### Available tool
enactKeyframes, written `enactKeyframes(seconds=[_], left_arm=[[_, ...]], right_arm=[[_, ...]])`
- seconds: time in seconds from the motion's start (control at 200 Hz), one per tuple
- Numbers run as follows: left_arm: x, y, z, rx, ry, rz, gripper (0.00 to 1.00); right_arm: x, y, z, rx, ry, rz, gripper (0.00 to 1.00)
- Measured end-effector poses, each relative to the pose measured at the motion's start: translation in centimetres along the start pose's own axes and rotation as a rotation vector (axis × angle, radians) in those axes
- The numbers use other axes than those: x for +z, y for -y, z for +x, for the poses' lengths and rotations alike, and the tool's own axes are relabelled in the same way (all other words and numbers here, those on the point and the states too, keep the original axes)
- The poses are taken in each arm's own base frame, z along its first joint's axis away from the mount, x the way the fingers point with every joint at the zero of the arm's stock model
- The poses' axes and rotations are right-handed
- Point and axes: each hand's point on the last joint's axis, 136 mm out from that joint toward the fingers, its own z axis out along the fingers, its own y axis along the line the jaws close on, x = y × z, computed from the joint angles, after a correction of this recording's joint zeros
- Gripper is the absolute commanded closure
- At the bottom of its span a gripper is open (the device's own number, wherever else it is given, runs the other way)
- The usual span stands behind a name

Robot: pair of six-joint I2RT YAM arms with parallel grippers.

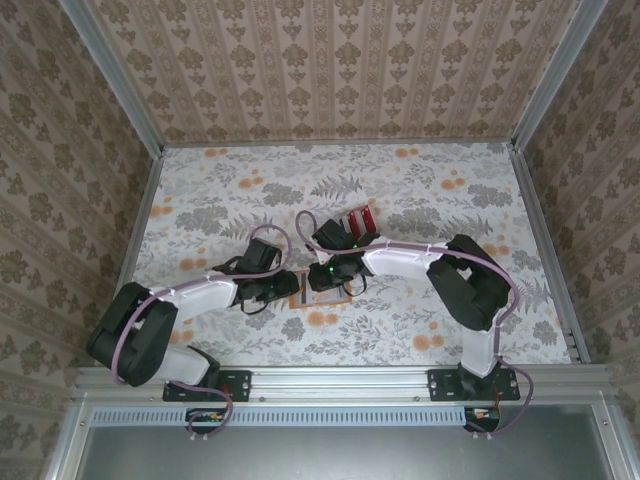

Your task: Put the credit cards into the card holder

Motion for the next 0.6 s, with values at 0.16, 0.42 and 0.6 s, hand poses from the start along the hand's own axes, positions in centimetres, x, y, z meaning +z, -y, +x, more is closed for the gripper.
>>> enactKeyframes(seconds=[0.16, 0.42, 0.6], left_arm=[[0.1, -0.2, 0.0, -0.006, -0.003, -0.003, 0.72], [0.2, -0.5, 0.0, -0.015, 0.002, -0.002, 0.83], [0.4, -0.1, -0.6, -0.011, 0.025, 0.02, 0.96]], right_arm=[[-1.0, 0.4, 0.0, -0.026, -0.003, 0.046, 0.88], [-0.2, 0.8, 0.9, -0.059, -0.06, 0.1, 0.88], [0.5, 0.7, 1.2, -0.082, -0.09, 0.133, 0.88]])
